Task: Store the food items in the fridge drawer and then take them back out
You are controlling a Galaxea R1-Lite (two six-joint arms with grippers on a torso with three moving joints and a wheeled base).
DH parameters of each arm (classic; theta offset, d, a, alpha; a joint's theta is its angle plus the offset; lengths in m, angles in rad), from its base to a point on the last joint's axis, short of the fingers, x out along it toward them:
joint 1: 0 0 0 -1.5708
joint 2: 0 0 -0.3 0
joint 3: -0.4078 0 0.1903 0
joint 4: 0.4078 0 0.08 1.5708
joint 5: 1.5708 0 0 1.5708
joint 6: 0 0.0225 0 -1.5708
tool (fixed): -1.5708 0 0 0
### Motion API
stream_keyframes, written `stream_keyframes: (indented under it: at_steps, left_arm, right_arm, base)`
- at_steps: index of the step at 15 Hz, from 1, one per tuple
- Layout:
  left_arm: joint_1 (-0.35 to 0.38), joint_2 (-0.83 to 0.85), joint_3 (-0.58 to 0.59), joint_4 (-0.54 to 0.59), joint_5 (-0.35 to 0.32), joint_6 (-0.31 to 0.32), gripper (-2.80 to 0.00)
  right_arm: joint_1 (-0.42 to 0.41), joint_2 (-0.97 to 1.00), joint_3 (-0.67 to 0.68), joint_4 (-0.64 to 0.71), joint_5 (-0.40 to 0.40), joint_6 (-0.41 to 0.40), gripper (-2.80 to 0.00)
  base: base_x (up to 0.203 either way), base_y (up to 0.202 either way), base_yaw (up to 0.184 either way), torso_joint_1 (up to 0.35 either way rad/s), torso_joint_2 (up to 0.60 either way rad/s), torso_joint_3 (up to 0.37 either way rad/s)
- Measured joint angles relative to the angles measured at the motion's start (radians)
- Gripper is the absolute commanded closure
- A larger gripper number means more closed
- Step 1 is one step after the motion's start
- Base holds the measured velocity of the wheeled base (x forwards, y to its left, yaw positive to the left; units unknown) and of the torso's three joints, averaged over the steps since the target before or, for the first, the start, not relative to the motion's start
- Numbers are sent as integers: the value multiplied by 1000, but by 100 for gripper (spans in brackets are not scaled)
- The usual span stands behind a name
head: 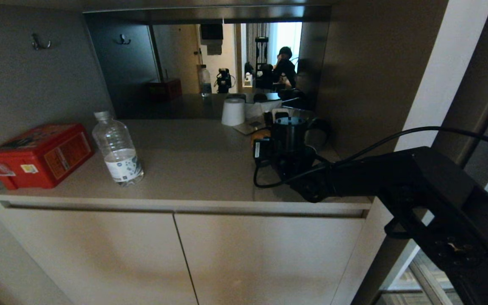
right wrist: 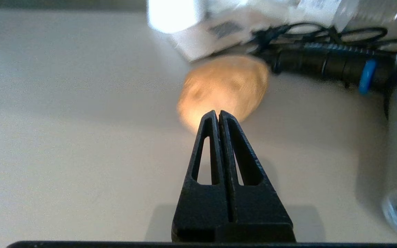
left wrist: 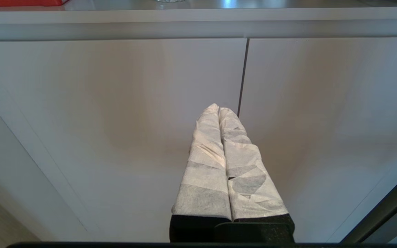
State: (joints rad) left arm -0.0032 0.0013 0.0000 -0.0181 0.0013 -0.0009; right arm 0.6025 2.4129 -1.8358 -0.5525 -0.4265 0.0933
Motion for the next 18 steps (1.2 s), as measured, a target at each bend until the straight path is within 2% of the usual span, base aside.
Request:
stream_keyframes:
  at_steps: [2, 5, 8, 10, 14, 16, 18]
  left_arm:
    - [0, 0, 0, 1, 0, 11, 0]
    - [0, 0, 0, 1, -3, 61, 0]
    - [0, 0, 0, 2, -19, 67, 0]
    - [0, 0, 0, 2, -12, 36, 0]
    - [0, 0, 0, 0, -4, 11, 0]
    - [0, 0, 0, 0, -4, 9, 0]
    - [0, 0, 0, 0, -4, 7, 0]
  right_arm:
    - [25, -107, 155, 0, 9, 5, 0]
    - [100, -317, 451, 1, 20, 18, 0]
    - [183, -524, 707, 0, 21, 45, 0]
    - [217, -638, 825, 1, 19, 63, 0]
    - [234, -738, 882, 8, 13, 59, 0]
    - [233, -731, 850, 9, 5, 58, 0]
    - [232, -698, 801, 10, -38, 54, 0]
  base:
    - [0, 0, 0, 0, 0, 0]
    - [0, 0, 0, 0, 0, 0]
    - [0, 0, 0, 0, 0, 0]
    - [0, 0, 0, 0, 0, 0]
    - [0, 0, 0, 3, 1, -71]
    - [0, 0, 0, 5, 5, -180]
    - [0, 0, 0, 3, 4, -193]
